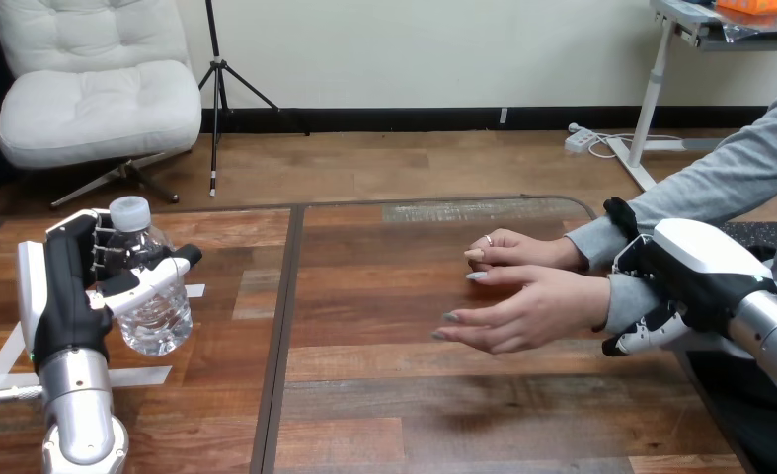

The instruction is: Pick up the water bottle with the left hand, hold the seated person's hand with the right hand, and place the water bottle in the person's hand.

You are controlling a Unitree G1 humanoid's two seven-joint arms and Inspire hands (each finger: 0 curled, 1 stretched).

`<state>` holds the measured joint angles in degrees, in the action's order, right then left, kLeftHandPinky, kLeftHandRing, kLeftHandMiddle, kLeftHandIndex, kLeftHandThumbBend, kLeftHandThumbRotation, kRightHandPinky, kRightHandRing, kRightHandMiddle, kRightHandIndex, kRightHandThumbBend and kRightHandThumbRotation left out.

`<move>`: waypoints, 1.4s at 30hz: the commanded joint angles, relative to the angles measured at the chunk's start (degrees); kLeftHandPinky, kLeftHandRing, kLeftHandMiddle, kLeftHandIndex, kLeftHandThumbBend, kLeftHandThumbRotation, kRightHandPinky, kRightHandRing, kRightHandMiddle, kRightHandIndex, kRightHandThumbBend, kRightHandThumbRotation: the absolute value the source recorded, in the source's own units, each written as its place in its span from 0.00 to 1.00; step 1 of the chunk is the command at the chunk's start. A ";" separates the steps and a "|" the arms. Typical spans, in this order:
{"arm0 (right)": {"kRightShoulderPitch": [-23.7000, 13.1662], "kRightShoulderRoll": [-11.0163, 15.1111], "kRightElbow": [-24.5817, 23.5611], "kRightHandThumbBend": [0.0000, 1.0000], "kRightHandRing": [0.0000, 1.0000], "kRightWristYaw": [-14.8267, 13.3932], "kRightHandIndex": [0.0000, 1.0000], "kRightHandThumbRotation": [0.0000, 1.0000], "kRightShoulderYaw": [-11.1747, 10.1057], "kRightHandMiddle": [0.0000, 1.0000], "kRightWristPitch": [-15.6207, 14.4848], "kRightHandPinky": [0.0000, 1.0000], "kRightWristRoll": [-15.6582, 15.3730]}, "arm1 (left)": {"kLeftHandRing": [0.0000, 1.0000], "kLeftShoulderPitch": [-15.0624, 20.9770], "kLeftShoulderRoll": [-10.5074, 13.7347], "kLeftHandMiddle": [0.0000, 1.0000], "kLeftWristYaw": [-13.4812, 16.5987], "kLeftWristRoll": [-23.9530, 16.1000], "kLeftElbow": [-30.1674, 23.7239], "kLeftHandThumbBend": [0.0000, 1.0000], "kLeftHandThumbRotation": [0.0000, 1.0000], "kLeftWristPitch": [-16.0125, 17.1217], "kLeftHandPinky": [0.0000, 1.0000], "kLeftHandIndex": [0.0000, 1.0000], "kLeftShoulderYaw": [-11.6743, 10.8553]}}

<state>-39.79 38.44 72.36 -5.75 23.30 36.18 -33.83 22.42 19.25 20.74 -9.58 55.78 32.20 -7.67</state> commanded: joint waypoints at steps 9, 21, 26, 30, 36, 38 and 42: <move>-3.44 0.14 -4.54 0.69 0.22 -0.05 0.29 0.00 -3.11 0.28 2.34 0.17 2.18 | 0.40 2.59 0.06 0.44 0.60 -0.40 -4.80 0.71 0.00 0.67 0.37 0.44 0.36; -3.75 0.13 -5.52 0.70 0.23 -0.53 0.30 0.00 -3.04 0.28 2.54 0.18 1.73 | 0.40 2.78 0.16 0.44 0.50 -0.35 -3.90 0.71 0.00 1.29 0.37 0.44 0.35; -3.83 0.11 -5.94 0.71 0.22 -0.56 0.29 0.00 -3.07 0.28 2.82 0.18 1.72 | 0.40 2.78 0.17 0.44 0.56 -0.47 -3.84 0.72 0.00 1.42 0.37 0.44 0.42; -3.88 -0.03 -6.02 0.72 0.22 -0.88 0.29 0.00 -3.21 0.28 3.45 0.18 1.86 | 0.40 2.74 0.17 0.44 0.41 -0.49 -3.92 0.72 0.00 1.49 0.37 0.44 0.50; -4.18 -0.34 -6.36 0.72 0.21 -0.09 0.28 0.00 -3.24 0.27 3.00 0.18 2.00 | 0.40 2.66 0.11 0.44 0.33 -0.54 -4.26 0.72 0.00 1.35 0.37 0.44 0.58; -4.24 -0.38 -6.48 0.72 0.21 -0.06 0.28 0.00 -3.19 0.27 2.97 0.17 1.94 | 0.40 2.60 0.07 0.44 0.36 -0.59 -4.46 0.72 0.00 1.27 0.37 0.44 0.62; -4.43 -0.52 -6.65 0.72 0.21 -0.07 0.28 0.00 -2.99 0.27 2.81 0.17 1.69 | 0.40 2.54 -0.01 0.44 0.20 -0.51 -4.56 0.72 0.00 1.31 0.37 0.44 0.65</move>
<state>-39.79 38.42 69.59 -5.27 22.25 38.23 -33.65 22.42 19.24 20.75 -9.61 55.76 32.20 -7.62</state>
